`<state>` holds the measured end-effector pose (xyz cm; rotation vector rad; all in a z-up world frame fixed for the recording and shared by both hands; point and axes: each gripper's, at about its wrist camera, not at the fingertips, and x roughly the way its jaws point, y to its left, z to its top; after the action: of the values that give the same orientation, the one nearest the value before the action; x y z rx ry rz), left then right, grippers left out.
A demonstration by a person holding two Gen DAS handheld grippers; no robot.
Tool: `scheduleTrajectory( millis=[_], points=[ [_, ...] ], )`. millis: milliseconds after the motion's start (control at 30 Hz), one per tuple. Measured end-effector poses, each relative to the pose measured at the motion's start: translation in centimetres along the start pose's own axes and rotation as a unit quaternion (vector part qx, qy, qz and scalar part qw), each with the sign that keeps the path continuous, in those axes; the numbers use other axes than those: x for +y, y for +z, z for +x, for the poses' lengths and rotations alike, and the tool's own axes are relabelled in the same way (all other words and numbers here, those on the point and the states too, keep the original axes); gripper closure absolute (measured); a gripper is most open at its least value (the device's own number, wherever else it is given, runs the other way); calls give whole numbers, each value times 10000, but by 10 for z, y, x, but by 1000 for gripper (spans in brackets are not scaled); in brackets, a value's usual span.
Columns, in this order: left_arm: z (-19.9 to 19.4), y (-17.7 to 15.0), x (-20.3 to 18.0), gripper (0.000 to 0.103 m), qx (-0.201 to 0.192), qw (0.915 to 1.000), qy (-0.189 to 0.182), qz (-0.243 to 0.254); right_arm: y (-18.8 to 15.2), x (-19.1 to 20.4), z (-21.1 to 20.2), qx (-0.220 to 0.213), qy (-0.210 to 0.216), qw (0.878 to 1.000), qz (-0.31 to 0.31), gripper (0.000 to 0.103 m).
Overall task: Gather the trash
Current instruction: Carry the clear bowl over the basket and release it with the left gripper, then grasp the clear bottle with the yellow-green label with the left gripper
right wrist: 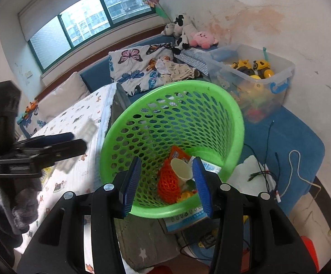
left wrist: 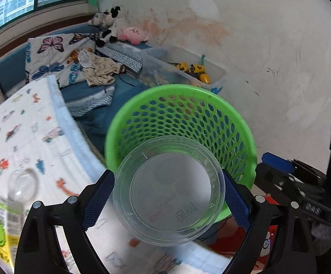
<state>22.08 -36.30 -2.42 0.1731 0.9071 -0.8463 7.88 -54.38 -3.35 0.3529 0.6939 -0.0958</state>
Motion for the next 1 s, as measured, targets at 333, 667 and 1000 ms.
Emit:
scheduleTrajectory(
  millis=[333, 667, 1000],
  points=[
    [26, 2, -9, 11, 165, 9996, -189, -139, -6, -9, -4, 22, -22, 10000, 91, 55],
    [-13, -12, 2, 10, -135, 9996, -172, -170, -9, 7, -8, -7, 104, 9999, 20, 55],
    [-74, -50, 39, 11, -510, 9978, 314, -278, -8, 42, -8, -7, 333, 9992, -218, 52]
  ],
)
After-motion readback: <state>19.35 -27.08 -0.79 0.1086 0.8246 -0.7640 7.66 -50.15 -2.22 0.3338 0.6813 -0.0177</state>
